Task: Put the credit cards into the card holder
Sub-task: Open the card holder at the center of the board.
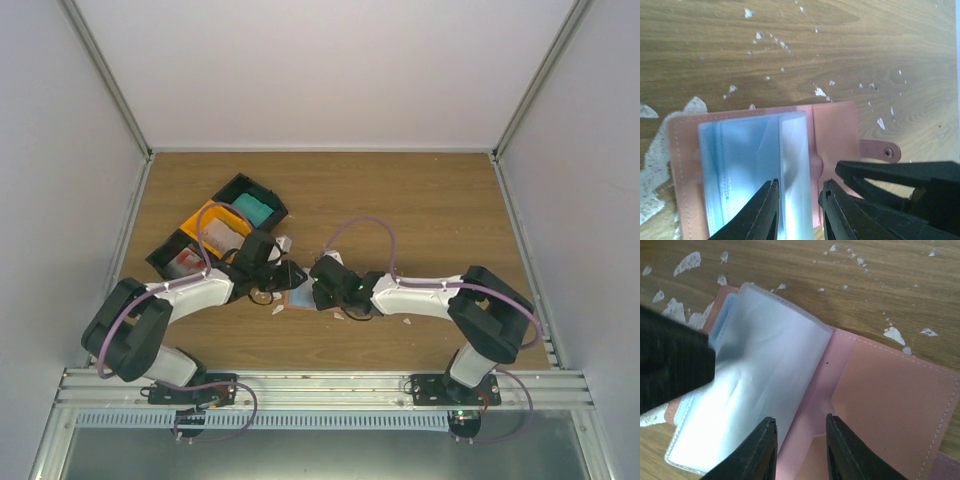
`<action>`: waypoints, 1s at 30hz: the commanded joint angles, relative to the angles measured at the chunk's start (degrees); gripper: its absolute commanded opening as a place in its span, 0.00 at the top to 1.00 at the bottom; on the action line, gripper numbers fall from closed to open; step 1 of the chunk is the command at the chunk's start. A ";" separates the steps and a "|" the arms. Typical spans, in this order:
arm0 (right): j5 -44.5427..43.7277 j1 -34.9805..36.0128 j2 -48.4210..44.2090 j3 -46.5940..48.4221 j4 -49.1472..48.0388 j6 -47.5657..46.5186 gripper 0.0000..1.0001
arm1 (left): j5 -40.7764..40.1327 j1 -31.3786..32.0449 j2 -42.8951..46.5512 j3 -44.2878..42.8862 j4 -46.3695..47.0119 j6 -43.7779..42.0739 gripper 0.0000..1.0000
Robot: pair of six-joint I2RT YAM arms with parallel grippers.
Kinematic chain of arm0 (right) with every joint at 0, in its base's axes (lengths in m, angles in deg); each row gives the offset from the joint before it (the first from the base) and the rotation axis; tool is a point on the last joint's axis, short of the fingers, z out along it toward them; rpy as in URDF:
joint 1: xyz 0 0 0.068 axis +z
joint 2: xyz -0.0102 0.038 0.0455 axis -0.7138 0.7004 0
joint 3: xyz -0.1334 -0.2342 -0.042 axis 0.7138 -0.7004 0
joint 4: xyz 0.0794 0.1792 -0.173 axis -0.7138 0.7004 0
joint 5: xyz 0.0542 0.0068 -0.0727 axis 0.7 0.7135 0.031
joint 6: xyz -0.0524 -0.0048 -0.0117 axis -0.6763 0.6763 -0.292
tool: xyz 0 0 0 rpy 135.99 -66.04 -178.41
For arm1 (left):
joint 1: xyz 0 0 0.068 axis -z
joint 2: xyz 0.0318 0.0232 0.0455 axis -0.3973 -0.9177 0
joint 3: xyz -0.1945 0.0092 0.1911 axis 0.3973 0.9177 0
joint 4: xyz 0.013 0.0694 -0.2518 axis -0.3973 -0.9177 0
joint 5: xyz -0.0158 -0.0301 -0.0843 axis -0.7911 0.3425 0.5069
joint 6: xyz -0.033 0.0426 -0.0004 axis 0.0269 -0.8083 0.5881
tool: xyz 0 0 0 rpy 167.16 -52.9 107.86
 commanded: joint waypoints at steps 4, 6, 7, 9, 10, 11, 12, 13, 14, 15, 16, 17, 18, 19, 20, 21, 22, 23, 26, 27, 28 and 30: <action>-4.27 -0.69 -2.64 3.72 7.06 3.97 0.67 | 13.33 -0.04 -2.40 2.40 8.46 -1.57 0.68; -4.65 -1.13 -4.09 3.87 8.38 5.19 0.67 | 15.18 0.38 -3.44 2.48 10.00 -1.77 0.66; -4.71 -1.38 -5.06 3.83 8.90 5.83 0.66 | 15.83 0.64 -3.82 2.37 10.46 -1.90 0.66; -4.60 -2.06 -7.02 3.73 9.76 6.74 0.65 | 16.76 1.46 -4.23 2.02 11.29 -2.19 0.66; -4.44 -2.41 -7.96 3.70 10.16 7.08 0.65 | 17.12 1.92 -4.33 1.85 11.83 -2.35 0.66; -4.22 -2.82 -8.85 3.69 10.50 7.26 0.64 | 17.29 2.38 -4.50 1.74 12.37 -2.46 0.66; -3.86 -3.32 -9.75 3.72 10.76 7.33 0.64 | 17.20 2.81 -4.73 1.74 12.90 -2.41 0.65; -3.17 -3.83 -10.50 3.67 10.86 7.22 0.64 | 16.99 3.22 -5.19 1.71 13.56 -2.32 0.66; -2.36 -4.41 -11.33 3.62 10.75 7.12 0.64 | 16.89 3.62 -5.63 1.75 14.27 -2.12 0.65; -1.39 -5.09 -12.01 3.61 10.58 6.97 0.64 | 16.63 3.96 -6.21 1.73 15.20 -1.70 0.65; -0.43 -5.64 -12.60 3.50 10.30 6.87 0.64 | 16.48 4.35 -6.80 1.81 16.23 -1.28 0.65; 0.46 -6.22 -13.20 3.19 9.92 6.83 0.64 | 16.14 4.78 -7.50 1.79 17.41 -0.87 0.65; 1.43 -6.79 -13.68 2.92 9.45 6.78 0.64 | 15.62 5.30 -8.16 1.55 17.99 -0.56 0.65; 2.51 -7.34 -14.19 2.60 8.98 6.72 0.65 | 15.23 5.70 -8.91 1.31 18.57 -0.29 0.64; 3.49 -8.01 -14.52 2.35 8.44 6.73 0.67 | 14.91 6.22 -9.68 1.07 19.23 0.00 0.64; 4.25 -8.39 -14.97 1.98 7.99 6.71 0.67 | 14.54 6.64 -10.41 0.77 19.80 0.17 0.63; 4.92 -8.66 -15.21 1.57 7.55 6.73 0.68 | 14.20 7.04 -11.12 0.45 20.41 0.52 0.63; 5.59 -8.94 -15.50 1.16 7.24 6.77 0.69 | 13.97 7.38 -11.79 0.34 21.05 0.74 0.63; 7.21 -9.28 -16.70 -0.64 6.03 7.24 0.70 | 13.06 8.05 -13.81 -0.65 21.84 1.14 0.62; 7.52 -9.38 -17.18 -1.45 5.49 7.47 0.70 | 12.74 8.15 -14.49 -1.01 21.86 1.22 0.62; 7.99 -9.50 -17.47 -2.05 5.21 7.60 0.70 | 12.39 8.32 -15.14 -1.34 21.81 1.24 0.61; 9.18 -9.78 -17.85 -3.18 4.58 7.77 0.70 | 11.52 8.68 -16.09 -1.82 21.69 1.28 0.60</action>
